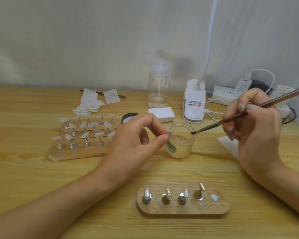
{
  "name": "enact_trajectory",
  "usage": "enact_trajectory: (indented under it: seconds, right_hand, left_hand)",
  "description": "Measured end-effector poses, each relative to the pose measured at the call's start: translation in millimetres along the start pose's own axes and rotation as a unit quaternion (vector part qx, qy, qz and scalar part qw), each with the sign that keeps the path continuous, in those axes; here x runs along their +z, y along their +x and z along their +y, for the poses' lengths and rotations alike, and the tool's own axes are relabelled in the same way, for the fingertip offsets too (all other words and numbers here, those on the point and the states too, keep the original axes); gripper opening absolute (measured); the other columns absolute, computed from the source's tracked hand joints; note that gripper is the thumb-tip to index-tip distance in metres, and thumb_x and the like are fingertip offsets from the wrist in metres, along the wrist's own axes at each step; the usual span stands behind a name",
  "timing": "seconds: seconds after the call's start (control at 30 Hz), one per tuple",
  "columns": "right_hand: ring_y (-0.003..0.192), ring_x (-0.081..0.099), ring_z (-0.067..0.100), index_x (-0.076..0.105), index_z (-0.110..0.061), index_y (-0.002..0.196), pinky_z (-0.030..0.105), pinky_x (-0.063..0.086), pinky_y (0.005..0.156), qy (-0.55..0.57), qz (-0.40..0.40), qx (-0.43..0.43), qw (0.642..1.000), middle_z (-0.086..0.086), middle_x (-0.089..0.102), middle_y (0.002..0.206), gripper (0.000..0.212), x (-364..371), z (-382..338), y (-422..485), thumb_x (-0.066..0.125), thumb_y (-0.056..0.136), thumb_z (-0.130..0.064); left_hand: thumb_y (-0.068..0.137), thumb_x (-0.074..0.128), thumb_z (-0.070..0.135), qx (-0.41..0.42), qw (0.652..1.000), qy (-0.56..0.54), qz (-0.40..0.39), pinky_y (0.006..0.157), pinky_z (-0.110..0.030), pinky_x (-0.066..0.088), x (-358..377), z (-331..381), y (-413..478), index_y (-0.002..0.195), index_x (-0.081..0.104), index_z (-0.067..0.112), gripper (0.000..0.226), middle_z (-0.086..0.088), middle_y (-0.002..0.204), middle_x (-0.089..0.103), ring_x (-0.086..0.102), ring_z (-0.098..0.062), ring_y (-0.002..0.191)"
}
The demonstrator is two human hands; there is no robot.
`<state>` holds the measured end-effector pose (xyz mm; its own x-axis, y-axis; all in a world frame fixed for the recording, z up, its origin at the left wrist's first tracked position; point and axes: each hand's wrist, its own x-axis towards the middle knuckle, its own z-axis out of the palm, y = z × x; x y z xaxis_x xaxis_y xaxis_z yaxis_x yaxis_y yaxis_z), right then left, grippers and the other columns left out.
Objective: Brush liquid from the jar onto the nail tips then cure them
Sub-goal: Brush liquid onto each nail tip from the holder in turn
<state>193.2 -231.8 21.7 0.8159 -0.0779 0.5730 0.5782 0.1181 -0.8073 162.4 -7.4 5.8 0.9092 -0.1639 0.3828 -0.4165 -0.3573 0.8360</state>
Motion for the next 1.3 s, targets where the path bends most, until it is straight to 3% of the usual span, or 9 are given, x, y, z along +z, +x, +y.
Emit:
enact_trajectory:
  seconds: [0.27,0.47,0.6,0.73,0.9,1.07,1.17,1.3]
  right_hand:
    - [0.044,0.034,0.010,0.042,-0.019,0.075,0.016,0.028,0.041,0.015,-0.008,0.002,1.000,-0.007,0.046,0.052,0.020,-2,0,0,0.029,0.085,-0.007]
    - [0.037,0.034,0.009,0.049,-0.019,0.087,0.017,0.028,0.038,0.087,-0.026,0.114,0.989,0.002,0.063,0.064,0.014,3,3,1,0.047,0.099,-0.025]
    - [0.034,0.035,0.007,0.053,-0.025,0.067,0.014,0.027,0.036,0.105,-0.036,0.180,0.977,0.004,0.062,0.059,0.020,7,2,1,0.058,0.085,-0.031]
    - [0.036,0.034,0.006,0.045,-0.021,0.072,0.016,0.024,0.039,0.090,-0.032,0.214,0.972,0.002,0.060,0.058,0.020,6,4,3,0.056,0.086,-0.029]
    - [0.036,0.036,0.008,0.044,-0.016,0.076,0.016,0.029,0.040,0.082,-0.064,0.202,0.974,0.006,0.061,0.059,0.019,9,3,0,0.054,0.087,-0.028]
    - [0.036,0.034,0.011,0.045,-0.016,0.074,0.028,0.016,0.044,0.041,-0.036,0.191,0.980,0.010,0.061,0.058,0.021,8,2,-1,0.053,0.087,-0.030]
    - [0.035,0.034,0.010,0.044,-0.017,0.073,0.022,0.022,0.041,0.058,-0.021,0.175,0.983,0.008,0.062,0.058,0.022,6,3,0,0.052,0.091,-0.027]
    - [0.037,0.036,0.011,0.045,-0.017,0.076,0.025,0.022,0.041,0.061,-0.076,0.151,0.984,0.008,0.067,0.065,0.025,8,3,-2,0.056,0.092,-0.032]
  left_hand:
    - [0.086,0.073,0.025,0.002,1.000,0.002,0.000,0.054,-0.013,0.040,0,-1,0,0.079,0.066,0.025,0.010,0.016,0.085,0.066,0.047,-0.014,0.055]
    - [0.087,0.075,0.023,0.004,1.000,0.006,0.000,0.057,-0.011,0.040,-1,-1,1,0.078,0.067,0.028,0.013,0.017,0.088,0.066,0.052,-0.017,0.059]
    - [0.086,0.076,0.023,0.006,1.000,0.002,0.001,0.056,-0.011,0.040,0,-1,1,0.077,0.067,0.029,0.014,0.016,0.088,0.066,0.052,-0.019,0.059]
    - [0.086,0.077,0.023,0.005,1.000,-0.002,0.002,0.056,-0.012,0.040,0,-1,2,0.077,0.067,0.030,0.015,0.016,0.087,0.066,0.051,-0.018,0.059]
    - [0.086,0.076,0.022,0.006,1.000,-0.001,0.001,0.056,-0.012,0.039,0,-1,2,0.077,0.066,0.029,0.015,0.017,0.086,0.066,0.051,-0.019,0.059]
    - [0.086,0.076,0.021,0.003,1.000,-0.003,-0.001,0.056,-0.013,0.039,-1,0,2,0.077,0.067,0.025,0.013,0.016,0.085,0.066,0.049,-0.011,0.056]
    - [0.086,0.076,0.021,0.004,1.000,-0.001,-0.002,0.057,-0.012,0.039,-1,0,2,0.077,0.067,0.026,0.013,0.017,0.085,0.066,0.048,-0.010,0.056]
    - [0.085,0.076,0.024,0.004,1.000,0.001,0.000,0.056,-0.011,0.038,0,0,2,0.077,0.067,0.027,0.012,0.015,0.086,0.066,0.048,-0.008,0.056]
